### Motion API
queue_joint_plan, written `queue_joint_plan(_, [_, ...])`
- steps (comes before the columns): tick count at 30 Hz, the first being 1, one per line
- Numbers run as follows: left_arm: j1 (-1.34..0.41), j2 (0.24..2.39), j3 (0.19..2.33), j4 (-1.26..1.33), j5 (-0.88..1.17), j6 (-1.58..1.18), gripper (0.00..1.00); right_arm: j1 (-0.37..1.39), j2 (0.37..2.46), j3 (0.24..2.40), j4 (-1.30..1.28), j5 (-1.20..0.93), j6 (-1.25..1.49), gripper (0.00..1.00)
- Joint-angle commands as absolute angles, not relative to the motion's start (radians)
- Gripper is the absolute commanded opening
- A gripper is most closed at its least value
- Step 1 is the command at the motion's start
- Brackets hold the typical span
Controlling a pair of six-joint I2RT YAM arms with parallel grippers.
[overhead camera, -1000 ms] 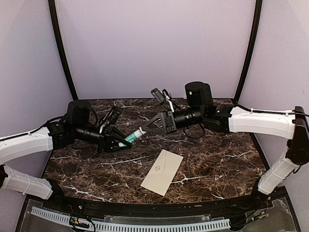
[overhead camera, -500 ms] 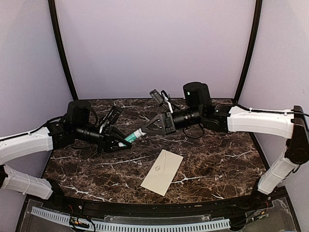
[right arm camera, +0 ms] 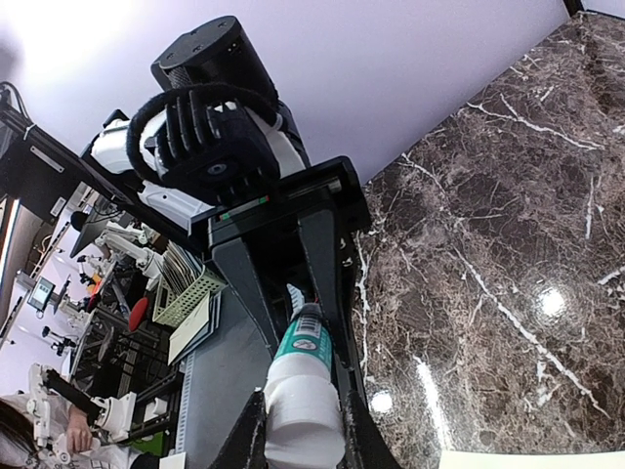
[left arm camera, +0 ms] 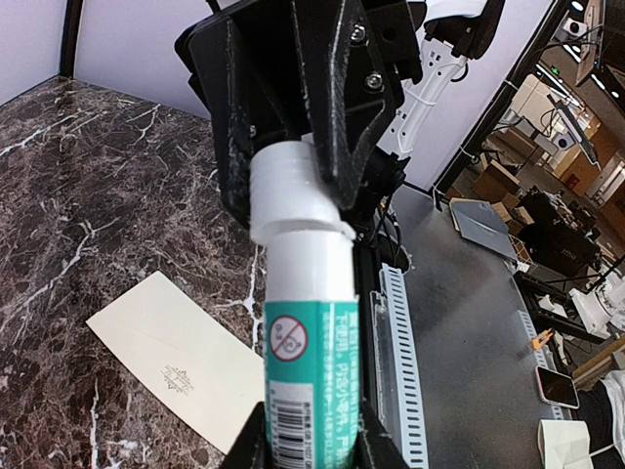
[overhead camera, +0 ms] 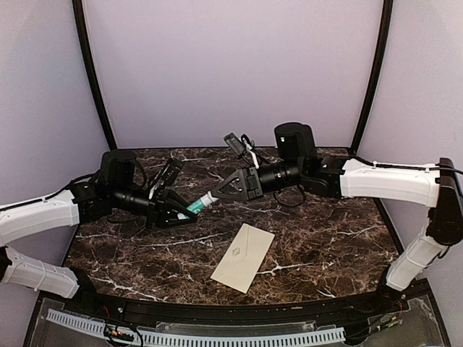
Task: Place the letter into the envelope and seal it
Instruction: Close the solid glue cap on the solid glue.
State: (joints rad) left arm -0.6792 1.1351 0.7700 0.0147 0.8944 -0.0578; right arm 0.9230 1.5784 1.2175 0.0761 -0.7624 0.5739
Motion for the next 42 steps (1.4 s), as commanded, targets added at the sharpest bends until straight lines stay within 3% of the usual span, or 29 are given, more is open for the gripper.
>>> queue_joint_plan(1, [-0.686, 1.132, 0.780, 0.044, 0.919, -0.060, 0.00, 0.933, 1.582, 1.238, 0.163, -0.785, 0.601, 0.08])
queue_joint_plan(42, [-0.690, 1.131, 0.776, 0.054, 0.922, -0.070, 0.00, 0.953, 1.621, 1.288, -0.027, -0.770, 0.490, 0.04])
